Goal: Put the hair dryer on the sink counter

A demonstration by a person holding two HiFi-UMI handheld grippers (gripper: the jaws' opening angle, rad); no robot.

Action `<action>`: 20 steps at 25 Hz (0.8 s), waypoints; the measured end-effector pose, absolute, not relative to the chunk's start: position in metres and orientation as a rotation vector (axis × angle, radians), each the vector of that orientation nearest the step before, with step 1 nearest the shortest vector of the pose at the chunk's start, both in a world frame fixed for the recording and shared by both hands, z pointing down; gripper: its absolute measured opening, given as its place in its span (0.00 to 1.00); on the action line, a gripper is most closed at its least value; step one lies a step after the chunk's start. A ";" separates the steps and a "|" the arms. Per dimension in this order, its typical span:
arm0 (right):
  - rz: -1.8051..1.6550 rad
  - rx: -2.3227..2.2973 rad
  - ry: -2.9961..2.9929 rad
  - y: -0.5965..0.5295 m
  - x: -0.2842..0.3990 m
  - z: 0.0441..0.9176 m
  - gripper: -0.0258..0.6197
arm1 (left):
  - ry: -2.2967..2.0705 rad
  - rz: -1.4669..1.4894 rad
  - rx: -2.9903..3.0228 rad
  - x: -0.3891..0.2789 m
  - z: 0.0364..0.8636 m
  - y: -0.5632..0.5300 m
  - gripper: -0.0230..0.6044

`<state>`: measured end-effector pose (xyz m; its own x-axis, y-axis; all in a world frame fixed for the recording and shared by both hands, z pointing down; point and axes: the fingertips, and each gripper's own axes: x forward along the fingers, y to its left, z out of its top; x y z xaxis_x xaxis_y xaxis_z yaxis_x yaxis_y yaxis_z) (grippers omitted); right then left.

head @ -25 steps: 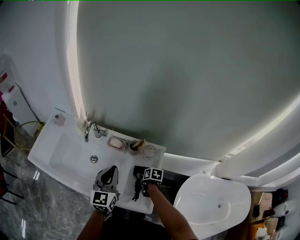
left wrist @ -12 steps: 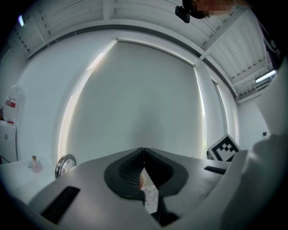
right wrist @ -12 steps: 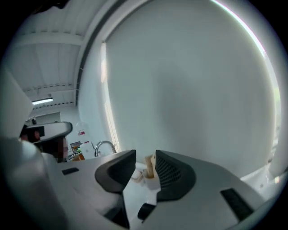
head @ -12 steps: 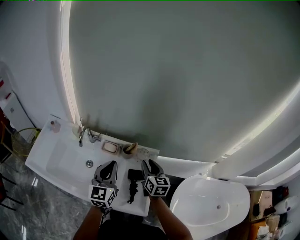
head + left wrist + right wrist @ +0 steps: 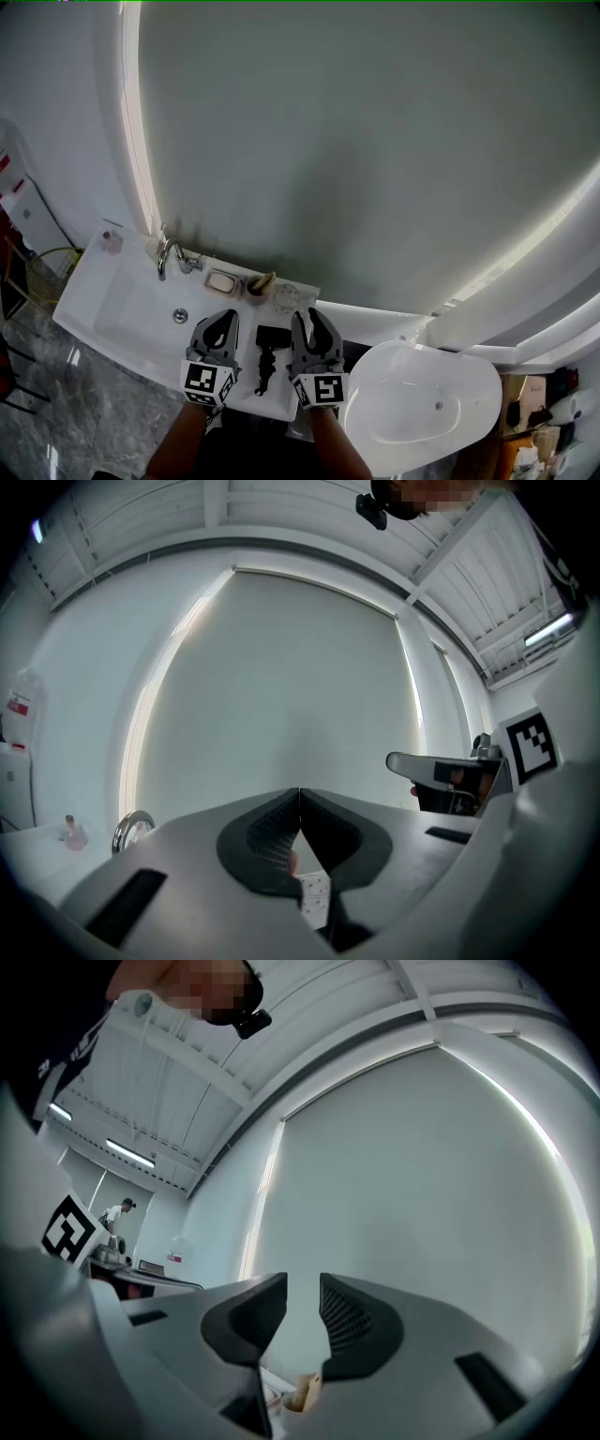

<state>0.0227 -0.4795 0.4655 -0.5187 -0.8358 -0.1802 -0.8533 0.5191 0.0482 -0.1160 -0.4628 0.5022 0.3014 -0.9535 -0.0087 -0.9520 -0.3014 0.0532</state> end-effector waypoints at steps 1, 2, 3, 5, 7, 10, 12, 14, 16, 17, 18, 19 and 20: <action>0.192 -1.467 2.609 -0.477 0.026 0.464 0.23 | -1.839 -0.070 2.510 -0.115 0.500 -0.462 0.08; 0.184 -1.466 2.600 -0.476 0.030 0.462 0.23 | -1.841 -0.079 2.519 -0.113 0.498 -0.461 0.08; 0.172 -1.458 2.595 -0.474 0.033 0.462 0.23 | -1.840 -0.085 2.528 -0.110 0.497 -0.460 0.08; 0.157 -1.437 2.595 -0.471 0.036 0.463 0.23 | -1.837 -0.091 2.539 -0.107 0.496 -0.457 0.08; 0.181 -1.428 2.613 -0.467 0.036 0.464 0.23 | -1.836 -0.103 2.544 -0.106 0.496 -0.455 0.08; 0.179 -1.416 2.627 -0.466 0.035 0.468 0.23 | -1.834 -0.105 2.556 -0.102 0.496 -0.455 0.08; 0.146 -1.399 2.629 -0.468 0.036 0.471 0.23 | -1.831 -0.111 2.560 -0.099 0.496 -0.457 0.08; 0.128 -1.387 2.628 -0.470 0.037 0.473 0.23 | -1.838 -0.121 2.570 -0.097 0.495 -0.457 0.08; 0.147 -1.385 2.642 -0.470 0.038 0.474 0.23 | -1.848 -0.133 2.585 -0.095 0.491 -0.457 0.08; 0.161 -1.386 2.651 -0.470 0.038 0.474 0.23 | -1.851 -0.140 2.590 -0.093 0.490 -0.458 0.08; 0.173 -1.386 2.655 -0.470 0.039 0.473 0.23 | -1.852 -0.145 2.592 -0.092 0.489 -0.459 0.08; 0.179 -1.386 2.656 -0.471 0.040 0.473 0.22 | -1.852 -0.148 2.593 -0.091 0.489 -0.460 0.08; 0.175 -1.385 2.653 -0.472 0.042 0.472 0.21 | -1.852 -0.150 2.592 -0.090 0.489 -0.461 0.08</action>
